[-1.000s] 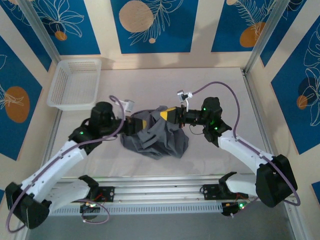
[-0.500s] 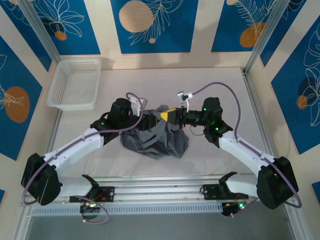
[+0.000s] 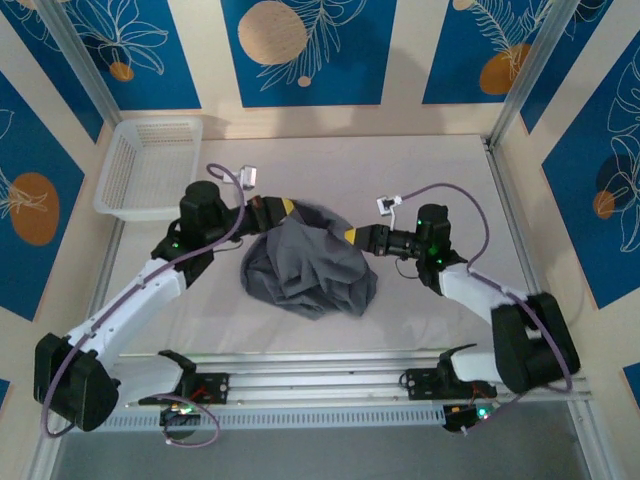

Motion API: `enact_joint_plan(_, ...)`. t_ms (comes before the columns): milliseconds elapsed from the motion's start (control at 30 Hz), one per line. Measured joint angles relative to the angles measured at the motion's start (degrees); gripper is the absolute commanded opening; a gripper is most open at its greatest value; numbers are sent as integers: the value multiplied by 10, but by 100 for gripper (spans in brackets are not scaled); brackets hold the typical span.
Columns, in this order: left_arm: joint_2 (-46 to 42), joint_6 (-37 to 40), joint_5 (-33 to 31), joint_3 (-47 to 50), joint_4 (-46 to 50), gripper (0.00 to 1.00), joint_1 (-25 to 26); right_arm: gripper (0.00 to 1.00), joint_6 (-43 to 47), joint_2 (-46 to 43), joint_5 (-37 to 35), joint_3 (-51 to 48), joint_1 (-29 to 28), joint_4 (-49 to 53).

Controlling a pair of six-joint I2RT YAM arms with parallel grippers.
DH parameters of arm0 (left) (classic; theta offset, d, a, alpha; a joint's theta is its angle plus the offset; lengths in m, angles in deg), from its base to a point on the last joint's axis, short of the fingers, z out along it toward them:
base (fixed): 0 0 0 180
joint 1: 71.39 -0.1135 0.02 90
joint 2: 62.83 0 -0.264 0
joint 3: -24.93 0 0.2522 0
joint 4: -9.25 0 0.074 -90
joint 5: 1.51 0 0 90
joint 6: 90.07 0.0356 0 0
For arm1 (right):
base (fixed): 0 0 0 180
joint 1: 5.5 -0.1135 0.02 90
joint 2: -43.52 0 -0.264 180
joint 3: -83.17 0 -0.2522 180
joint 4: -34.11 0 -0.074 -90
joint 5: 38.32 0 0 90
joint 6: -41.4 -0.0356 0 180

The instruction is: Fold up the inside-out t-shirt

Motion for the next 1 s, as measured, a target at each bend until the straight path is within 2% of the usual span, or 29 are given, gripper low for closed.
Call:
enact_joint_plan(133, 7, -18, 68, -30, 17, 0, 0, 43, -20, 22, -6, -3, 16, 39)
enact_joint_plan(300, 12, 22, 97, -64, 93, 0, 0, 44, 9, -89, -82, -2, -7, 107)
enact_joint_plan(433, 24, 47, 108, -75, 128, 0, 1, 43, 130, -212, -223, -1, -138, 139)
enact_joint_plan(500, 33, 54, 113, -75, 139, 0, 2, 42, 210, -238, -289, 3, -211, 134)
enact_joint_plan(567, 43, 60, 117, -75, 147, 0, 3, 40, 283, -231, -351, 20, -261, 135)
enact_joint_plan(700, 57, 76, 119, -79, 167, 0, 8, 42, 388, -161, -442, 73, -286, 135)
enact_joint_plan(1000, 59, 99, 123, -96, 191, 0, 14, 51, 500, -55, -484, 138, -294, 149)
